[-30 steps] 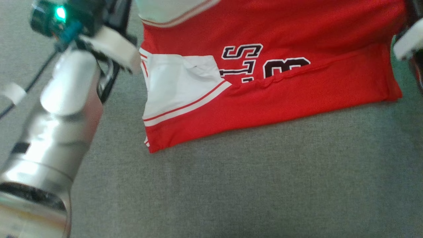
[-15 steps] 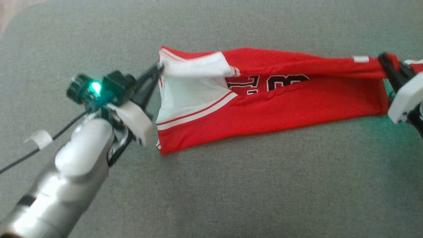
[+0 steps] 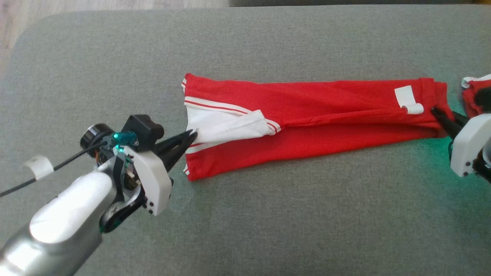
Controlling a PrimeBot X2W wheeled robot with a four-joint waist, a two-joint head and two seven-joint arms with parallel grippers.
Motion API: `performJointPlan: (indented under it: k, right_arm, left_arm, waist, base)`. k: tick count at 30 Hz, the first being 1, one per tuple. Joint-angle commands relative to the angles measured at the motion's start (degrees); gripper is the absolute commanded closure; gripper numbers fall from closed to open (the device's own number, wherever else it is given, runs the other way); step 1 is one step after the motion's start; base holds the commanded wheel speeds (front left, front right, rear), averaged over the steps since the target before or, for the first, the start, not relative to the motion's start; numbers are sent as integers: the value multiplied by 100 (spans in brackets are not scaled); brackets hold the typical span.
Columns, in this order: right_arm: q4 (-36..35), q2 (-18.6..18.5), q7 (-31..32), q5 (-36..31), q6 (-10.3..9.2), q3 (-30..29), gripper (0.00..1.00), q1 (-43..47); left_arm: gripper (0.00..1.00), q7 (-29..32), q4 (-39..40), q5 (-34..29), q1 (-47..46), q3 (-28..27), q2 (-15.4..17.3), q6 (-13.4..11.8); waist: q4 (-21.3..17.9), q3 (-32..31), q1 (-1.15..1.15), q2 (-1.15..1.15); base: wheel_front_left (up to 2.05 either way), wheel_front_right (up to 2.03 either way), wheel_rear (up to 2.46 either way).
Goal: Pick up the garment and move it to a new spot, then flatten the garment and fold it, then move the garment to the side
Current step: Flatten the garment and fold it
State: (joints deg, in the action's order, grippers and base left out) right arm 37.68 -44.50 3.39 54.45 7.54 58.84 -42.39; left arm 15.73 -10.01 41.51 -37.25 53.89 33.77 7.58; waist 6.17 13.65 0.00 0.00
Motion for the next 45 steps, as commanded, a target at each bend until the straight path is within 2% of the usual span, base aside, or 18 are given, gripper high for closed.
performJointPlan:
  k: [1,5,6,7,8,12,16,21,22,23,25,27,31,35,40,45]
  right_arm:
    - [-79,-259,-9,-5,-5,26,100,35]
    - [-31,-238,17,-50,-5,234,100,-46]
    - [16,-231,6,-75,-5,266,53,-71]
    - [75,-211,18,-58,-5,278,0,-85]
    - [109,-188,20,-18,-5,285,0,-98]
    - [190,-130,-220,193,-5,130,0,-231]
    - [258,28,-811,390,-5,-285,0,-518]
    - [321,494,-1676,448,-5,-975,0,-819]
    - [318,618,-1756,425,-5,-1154,0,-842]
    - [318,618,-1756,425,-5,-1154,0,-842]
    - [287,882,-1824,300,-5,-1533,0,-810]
    - [100,1189,-1833,44,-5,-2221,0,-703]
    - [-344,1861,-1836,-1061,-5,-3570,0,84]
    - [-804,2712,-1837,-2101,-5,-4699,0,1142]
    - [-1358,3552,-1838,-3155,-5,-5388,0,2235]
    - [-1642,3887,-1838,-3661,-5,-5576,0,2743]
  left_arm:
    - [100,41,183,34,-156,-209,265,-9]
    - [100,262,326,177,-102,-71,311,-9]
    - [100,280,329,216,-88,-55,299,-9]
    - [55,265,333,235,-85,-53,279,-9]
    - [0,210,327,258,-87,-79,242,-20]
    - [0,-149,174,214,-181,-272,97,-197]
    - [0,-958,-93,68,-338,-695,-199,-673]
    - [0,-2192,-538,-114,-438,-1193,-705,-1307]
    - [0,-2418,-626,-106,-425,-1283,-818,-1410]
    - [0,-2418,-626,-106,-425,-1283,-818,-1410]
    - [0,-2761,-809,-113,-380,-1425,-1007,-1582]
    - [0,-2940,-973,-197,-311,-1519,-1147,-1731]
    - [0,-3062,-1174,-330,39,-1791,-1445,-1953]
    - [0,-3070,-1068,-675,629,-2212,-1726,-2009]
    - [0,-3071,-942,-1125,1391,-2693,-2096,-1915]
    - [0,-3072,-876,-1532,1805,-3094,-2417,-1698]
  waist:
    - [-13,17,0,0]
    - [-80,43,0,0]
    - [-97,44,0,0]
    - [-114,48,0,0]
    - [-130,46,0,0]
    - [-198,-30,0,0]
    - [-280,-162,0,0]
    - [-355,-343,0,0]
    - [-364,-370,0,0]
    - [-364,-370,0,0]
    - [-376,-428,0,0]
    - [-389,-469,0,0]
    - [-388,-551,0,0]
    - [-368,-600,0,0]
    - [-350,-638,0,0]
    - [-325,-605,0,0]
  base:
    - [0,0,0]
    - [0,0,0]
    - [0,0,0]
    - [0,0,0]
    - [0,0,0]
    - [0,0,0]
    - [0,0,0]
    - [0,0,0]
    - [0,0,0]
    - [0,0,0]
    - [0,0,0]
    - [0,0,0]
    - [0,0,0]
    - [0,0,0]
    - [0,0,0]
    - [0,0,0]
